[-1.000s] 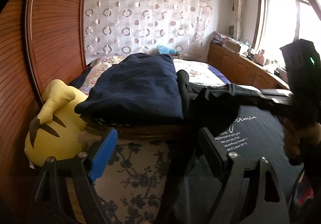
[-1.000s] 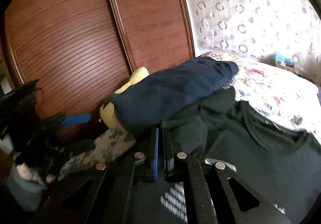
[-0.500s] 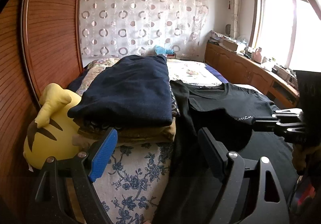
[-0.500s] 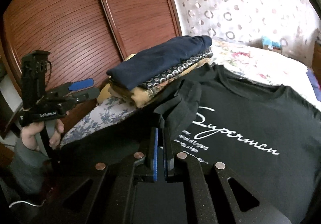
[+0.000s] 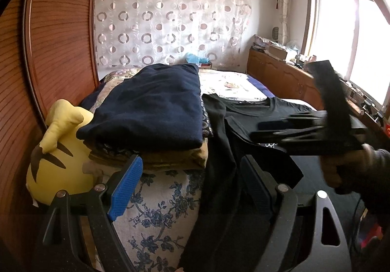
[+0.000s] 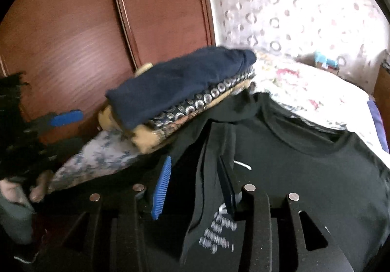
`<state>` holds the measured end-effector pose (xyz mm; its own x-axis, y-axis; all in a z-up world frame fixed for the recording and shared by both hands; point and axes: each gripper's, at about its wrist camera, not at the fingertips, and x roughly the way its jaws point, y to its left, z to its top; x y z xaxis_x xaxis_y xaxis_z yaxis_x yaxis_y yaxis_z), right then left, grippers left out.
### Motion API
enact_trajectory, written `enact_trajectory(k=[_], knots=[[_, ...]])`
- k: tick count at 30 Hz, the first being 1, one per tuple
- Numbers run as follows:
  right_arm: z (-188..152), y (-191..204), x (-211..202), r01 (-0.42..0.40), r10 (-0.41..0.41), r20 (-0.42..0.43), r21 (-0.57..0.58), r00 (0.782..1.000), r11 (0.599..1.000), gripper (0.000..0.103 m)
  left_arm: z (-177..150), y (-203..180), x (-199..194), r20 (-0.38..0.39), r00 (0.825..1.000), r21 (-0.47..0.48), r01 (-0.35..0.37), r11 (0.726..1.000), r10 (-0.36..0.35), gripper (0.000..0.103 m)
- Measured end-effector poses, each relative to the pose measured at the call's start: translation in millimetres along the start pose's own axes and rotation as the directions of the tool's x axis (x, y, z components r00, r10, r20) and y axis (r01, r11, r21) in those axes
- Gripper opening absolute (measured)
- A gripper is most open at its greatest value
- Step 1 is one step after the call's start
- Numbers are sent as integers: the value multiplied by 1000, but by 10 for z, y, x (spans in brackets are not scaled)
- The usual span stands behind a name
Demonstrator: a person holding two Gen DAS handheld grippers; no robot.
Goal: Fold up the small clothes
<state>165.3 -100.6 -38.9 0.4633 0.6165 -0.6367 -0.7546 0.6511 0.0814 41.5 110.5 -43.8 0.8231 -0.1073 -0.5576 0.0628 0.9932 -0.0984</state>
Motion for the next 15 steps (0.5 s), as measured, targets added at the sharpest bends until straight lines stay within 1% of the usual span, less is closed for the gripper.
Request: enact_trajectory(k=[3, 7, 10, 11, 12, 13, 15], knots=[[53, -58, 323, 27, -27, -56, -8, 998, 1000, 41, -37, -32, 26, -5, 1000, -1, -1, 1000, 1, 83], [83, -91, 616, 104, -109, -125, -41, 986, 994, 41, -61, -49, 37, -11, 1000, -4, 2, 1000, -3, 83], [104, -115, 633, 92, -95, -120, -24, 988, 995, 39, -72, -68, 51, -14, 1000, -5, 2, 1000, -3, 83], [102, -118, 629, 83, -86, -114, -26, 990, 996, 26, -85, -77, 54, -16, 1000, -5, 2, 1000, -2, 83], [92, -129, 615, 66, -68, -104, -21, 992, 998, 17, -87, -82, 56, -17, 1000, -5, 2, 1000, -2, 83], [84, -152, 596, 77, -79, -95, -16, 992, 997, 7, -81, -96, 67, -18, 1000, -3, 2, 1000, -2, 83], [65, -265, 530, 101, -99, -73, 17, 992, 995, 6, -80, -120, 75, -20, 1000, -2, 2, 1000, -2, 83]])
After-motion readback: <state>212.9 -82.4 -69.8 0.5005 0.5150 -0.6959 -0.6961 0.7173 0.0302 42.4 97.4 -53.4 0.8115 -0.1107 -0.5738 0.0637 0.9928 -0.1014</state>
